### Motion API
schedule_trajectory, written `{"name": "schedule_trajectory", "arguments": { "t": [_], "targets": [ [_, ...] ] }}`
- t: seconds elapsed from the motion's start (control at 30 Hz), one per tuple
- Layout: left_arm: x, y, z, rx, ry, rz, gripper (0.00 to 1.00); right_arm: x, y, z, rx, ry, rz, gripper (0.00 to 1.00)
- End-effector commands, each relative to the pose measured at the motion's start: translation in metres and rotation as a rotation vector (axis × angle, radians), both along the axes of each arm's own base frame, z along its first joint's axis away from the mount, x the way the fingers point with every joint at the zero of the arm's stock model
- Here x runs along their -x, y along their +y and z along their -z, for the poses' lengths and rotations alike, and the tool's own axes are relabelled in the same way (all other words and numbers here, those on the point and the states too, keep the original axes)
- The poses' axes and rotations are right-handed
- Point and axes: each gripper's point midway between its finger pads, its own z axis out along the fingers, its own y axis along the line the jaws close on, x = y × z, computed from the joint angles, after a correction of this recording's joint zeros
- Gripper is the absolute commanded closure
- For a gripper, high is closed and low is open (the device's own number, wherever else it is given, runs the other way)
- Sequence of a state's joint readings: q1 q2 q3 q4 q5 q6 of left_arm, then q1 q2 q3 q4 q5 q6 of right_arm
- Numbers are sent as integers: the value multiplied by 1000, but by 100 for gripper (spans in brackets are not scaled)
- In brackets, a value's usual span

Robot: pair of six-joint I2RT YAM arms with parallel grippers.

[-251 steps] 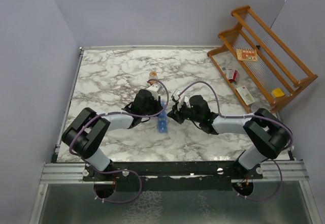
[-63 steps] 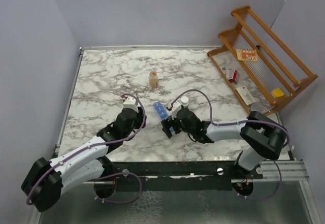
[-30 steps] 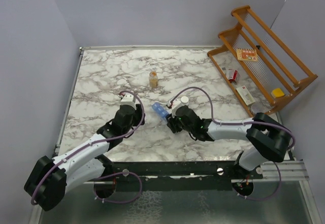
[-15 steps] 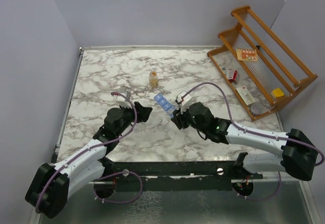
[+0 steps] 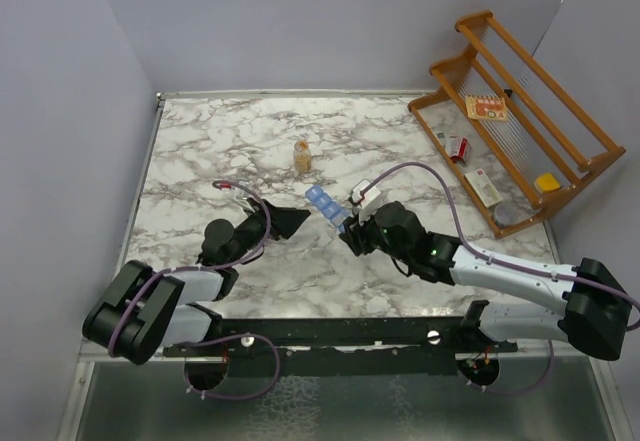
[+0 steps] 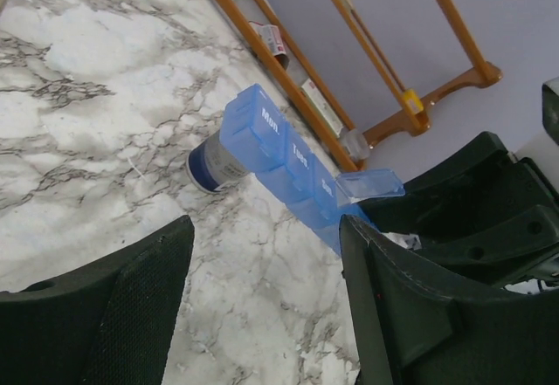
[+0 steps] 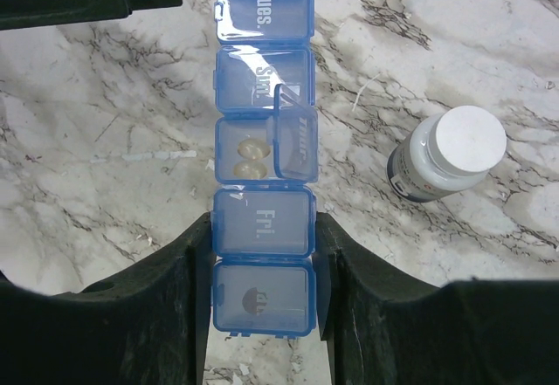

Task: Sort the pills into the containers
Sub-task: Pick up the pill container at the center of the board.

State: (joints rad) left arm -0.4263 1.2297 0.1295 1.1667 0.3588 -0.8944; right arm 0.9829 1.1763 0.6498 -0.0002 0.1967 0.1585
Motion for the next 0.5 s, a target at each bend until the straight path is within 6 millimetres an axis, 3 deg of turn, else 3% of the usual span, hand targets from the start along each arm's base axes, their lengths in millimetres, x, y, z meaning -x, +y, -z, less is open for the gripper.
{"name": "schedule_trajectory", "arguments": {
  "t": [0.0,0.17,0.3,0.47],
  "targets": [
    [7,-9,-41,159,-109,80,29,3,9,-19,-35,-38,-35,99],
    [6,-15,-45,255,-99,121,27,5,15,-18,-26,-40,-56,99],
    [-1,-13,-35,254,-70,83,27,6,18,-21,-29,-51,-63,99],
    [-2,-14,-42,257,-97,90,30,8,20,-19,-29,-51,-67,99]
  ]
}}
